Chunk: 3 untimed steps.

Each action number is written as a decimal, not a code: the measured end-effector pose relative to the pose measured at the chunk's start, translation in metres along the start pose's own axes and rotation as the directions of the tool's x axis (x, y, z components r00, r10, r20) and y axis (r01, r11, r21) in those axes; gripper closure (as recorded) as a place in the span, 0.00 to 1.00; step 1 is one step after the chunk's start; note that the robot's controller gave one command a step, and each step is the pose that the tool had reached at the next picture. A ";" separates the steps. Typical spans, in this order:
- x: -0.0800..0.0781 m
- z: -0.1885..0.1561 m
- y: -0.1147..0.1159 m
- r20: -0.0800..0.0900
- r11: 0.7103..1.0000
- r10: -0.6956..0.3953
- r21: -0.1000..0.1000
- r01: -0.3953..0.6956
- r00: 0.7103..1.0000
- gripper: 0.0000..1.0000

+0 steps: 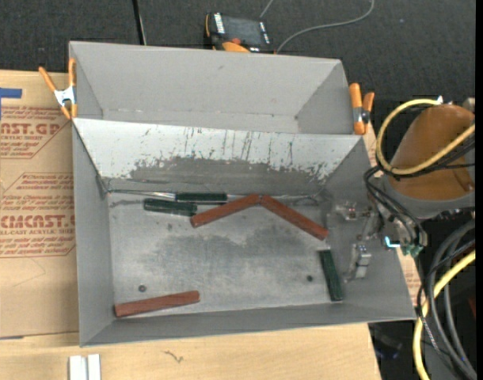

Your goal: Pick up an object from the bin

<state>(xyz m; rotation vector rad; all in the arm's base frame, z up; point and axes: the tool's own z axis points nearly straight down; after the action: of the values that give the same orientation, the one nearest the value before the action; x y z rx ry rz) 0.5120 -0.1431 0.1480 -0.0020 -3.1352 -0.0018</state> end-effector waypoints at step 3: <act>-0.066 0.037 0.011 0.008 0.934 0.358 -0.002 -0.358 0.934 0.00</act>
Offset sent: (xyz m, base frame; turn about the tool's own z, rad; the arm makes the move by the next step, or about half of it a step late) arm 0.0779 -0.0058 -0.0780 0.1032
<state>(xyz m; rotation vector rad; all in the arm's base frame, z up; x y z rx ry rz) 0.5779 -0.1317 0.1101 -0.5743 -3.0904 -0.0012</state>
